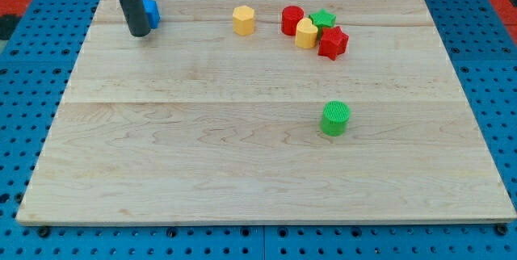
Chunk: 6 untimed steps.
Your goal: Place your arm to the bottom left of the red circle
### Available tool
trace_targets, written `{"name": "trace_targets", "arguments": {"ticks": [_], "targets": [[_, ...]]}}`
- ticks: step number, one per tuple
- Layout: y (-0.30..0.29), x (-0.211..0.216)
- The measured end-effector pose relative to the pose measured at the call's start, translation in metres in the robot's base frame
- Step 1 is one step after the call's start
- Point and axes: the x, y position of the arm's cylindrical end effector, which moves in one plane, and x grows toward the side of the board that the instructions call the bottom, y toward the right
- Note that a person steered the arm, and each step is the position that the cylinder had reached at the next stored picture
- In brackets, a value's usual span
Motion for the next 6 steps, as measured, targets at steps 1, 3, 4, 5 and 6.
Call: {"name": "trace_targets", "arguments": {"ticks": [1,3,4,5,6], "targets": [[0.017,0.010],[0.017,0.014],[0.017,0.016],[0.017,0.016],[0.039,0.042]]}}
